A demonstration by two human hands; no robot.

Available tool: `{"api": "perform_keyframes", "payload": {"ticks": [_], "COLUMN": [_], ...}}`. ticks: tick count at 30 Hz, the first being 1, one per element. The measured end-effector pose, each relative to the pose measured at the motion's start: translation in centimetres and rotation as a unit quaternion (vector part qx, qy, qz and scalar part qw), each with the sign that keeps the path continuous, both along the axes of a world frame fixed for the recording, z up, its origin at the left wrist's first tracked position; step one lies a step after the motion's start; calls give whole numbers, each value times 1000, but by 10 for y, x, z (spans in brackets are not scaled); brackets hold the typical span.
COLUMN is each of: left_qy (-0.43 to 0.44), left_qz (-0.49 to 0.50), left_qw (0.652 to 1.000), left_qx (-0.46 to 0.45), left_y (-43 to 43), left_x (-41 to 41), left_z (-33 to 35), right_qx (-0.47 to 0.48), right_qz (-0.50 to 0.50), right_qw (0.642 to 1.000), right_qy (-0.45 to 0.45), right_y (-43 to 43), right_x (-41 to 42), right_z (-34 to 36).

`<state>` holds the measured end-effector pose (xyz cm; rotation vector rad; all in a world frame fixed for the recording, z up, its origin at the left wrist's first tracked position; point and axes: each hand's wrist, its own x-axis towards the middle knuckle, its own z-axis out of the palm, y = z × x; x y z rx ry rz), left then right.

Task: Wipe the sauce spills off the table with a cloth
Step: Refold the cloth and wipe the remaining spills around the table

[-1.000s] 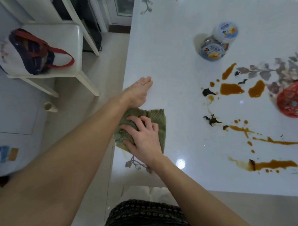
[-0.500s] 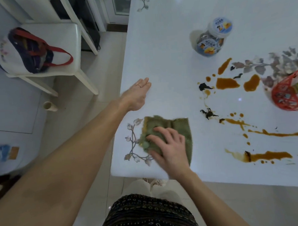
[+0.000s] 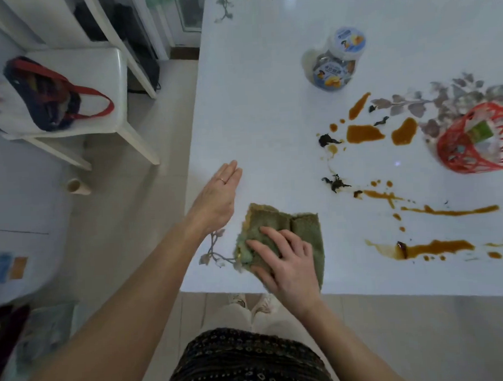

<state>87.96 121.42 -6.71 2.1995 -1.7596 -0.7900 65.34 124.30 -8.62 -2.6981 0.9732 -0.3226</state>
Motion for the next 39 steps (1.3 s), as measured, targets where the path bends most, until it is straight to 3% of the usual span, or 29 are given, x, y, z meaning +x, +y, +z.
{"api": "perform_keyframes", "payload": {"ticks": [6,12,17,21,25,30,35,39], "left_qy": [-16,-65,-72,-73,-59,-62,-57,-50], "left_qz": [9,37,55,44,46,54,50,58], "left_qw": [1000,996,994,993,993,994,994,994], "left_qx": [-6,41,69,83,87,75,84,80], "left_y": [8,12,12,12,11,10,8,9], "left_x": [-8,-24,-38,-39,-41,-40,-39,-39], "left_z": [-1,1,3,2,2,2,2,3], "right_qx": [33,-14,70,72,75,35,29,53], "right_qz": [-198,-29,-257,-104,-188,-88,-96,-180], "right_qw": [979,999,964,992,979,995,991,977], "right_qy": [-33,-11,-11,11,-5,13,89,105], "right_y": [-20,-26,-69,-77,-110,-135,-191,-222], "right_x": [-11,0,34,37,58,118,169,152], "right_z": [5,2,9,12,9,6,13,10]}}
